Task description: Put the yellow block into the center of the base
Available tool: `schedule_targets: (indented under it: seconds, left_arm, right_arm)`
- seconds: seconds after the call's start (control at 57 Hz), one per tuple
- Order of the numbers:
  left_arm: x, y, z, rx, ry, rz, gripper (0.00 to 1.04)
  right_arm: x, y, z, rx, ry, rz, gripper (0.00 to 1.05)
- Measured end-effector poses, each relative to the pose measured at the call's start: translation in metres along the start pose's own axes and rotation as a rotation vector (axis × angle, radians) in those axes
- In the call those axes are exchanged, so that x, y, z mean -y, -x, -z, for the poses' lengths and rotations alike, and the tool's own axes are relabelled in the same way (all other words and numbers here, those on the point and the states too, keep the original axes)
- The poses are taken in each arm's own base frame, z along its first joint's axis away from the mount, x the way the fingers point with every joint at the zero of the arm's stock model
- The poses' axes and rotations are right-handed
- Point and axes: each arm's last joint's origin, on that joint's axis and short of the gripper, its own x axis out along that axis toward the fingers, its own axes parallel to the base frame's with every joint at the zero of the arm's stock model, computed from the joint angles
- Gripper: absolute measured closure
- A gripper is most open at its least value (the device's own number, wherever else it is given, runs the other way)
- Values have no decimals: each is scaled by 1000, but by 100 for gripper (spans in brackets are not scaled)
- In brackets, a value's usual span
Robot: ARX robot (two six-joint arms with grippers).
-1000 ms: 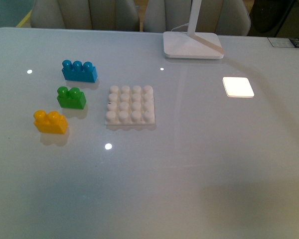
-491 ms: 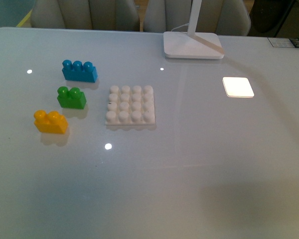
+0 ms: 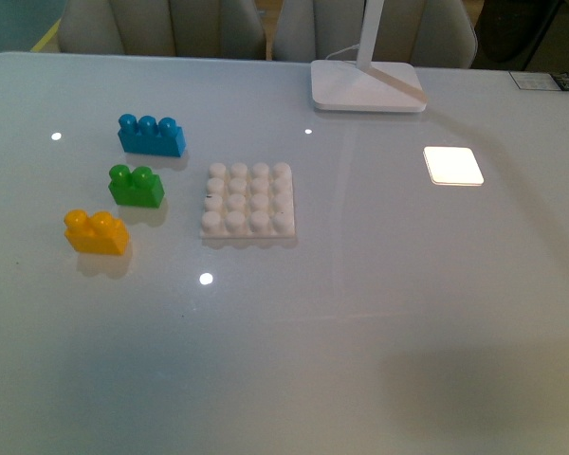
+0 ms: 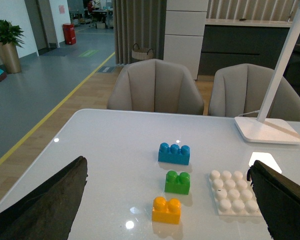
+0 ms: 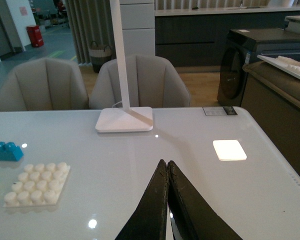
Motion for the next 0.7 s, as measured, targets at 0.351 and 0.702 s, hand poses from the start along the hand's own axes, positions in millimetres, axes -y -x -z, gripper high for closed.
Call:
schedule_targets:
  seconds: [0.351, 0.702]
  left_arm:
    - [0, 0, 0, 0, 0, 0, 7]
    - [0, 0, 0, 0, 0, 0, 7]
  right_arm:
    - [0, 0, 0, 1, 0, 0, 82]
    - [0, 0, 0, 1, 0, 0, 23]
